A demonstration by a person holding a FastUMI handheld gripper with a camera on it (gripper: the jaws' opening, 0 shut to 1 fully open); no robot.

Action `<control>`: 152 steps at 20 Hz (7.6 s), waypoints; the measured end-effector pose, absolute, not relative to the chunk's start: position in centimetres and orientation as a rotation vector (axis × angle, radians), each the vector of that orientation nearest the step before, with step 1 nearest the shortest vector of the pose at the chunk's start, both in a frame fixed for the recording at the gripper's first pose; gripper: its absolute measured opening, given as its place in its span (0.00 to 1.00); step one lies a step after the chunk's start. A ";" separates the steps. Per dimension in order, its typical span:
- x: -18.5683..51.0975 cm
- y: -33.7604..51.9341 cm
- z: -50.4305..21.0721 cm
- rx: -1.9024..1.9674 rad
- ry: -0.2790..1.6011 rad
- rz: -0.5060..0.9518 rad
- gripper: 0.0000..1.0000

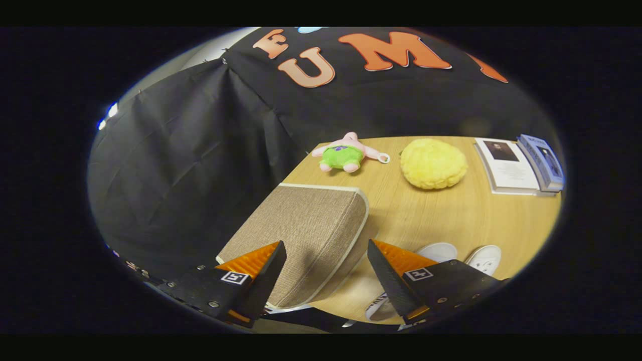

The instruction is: Open the storage box then place both shoes into the box .Put the left shoe in first, then the right shoe, with the right side of both shoes facing outward in a uniform manner.

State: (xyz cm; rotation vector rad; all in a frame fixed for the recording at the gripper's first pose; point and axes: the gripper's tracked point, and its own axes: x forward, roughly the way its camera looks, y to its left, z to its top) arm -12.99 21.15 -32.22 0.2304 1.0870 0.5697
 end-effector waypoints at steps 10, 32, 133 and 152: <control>-16.8 24.3 -36.2 0.574 1.344 0.573 0.97; -15.3 24.3 -32.5 0.752 1.279 0.575 0.15; -20.0 6.4 -49.6 0.294 1.515 0.046 0.18; -9.6 11.2 -32.3 0.620 1.122 0.256 0.05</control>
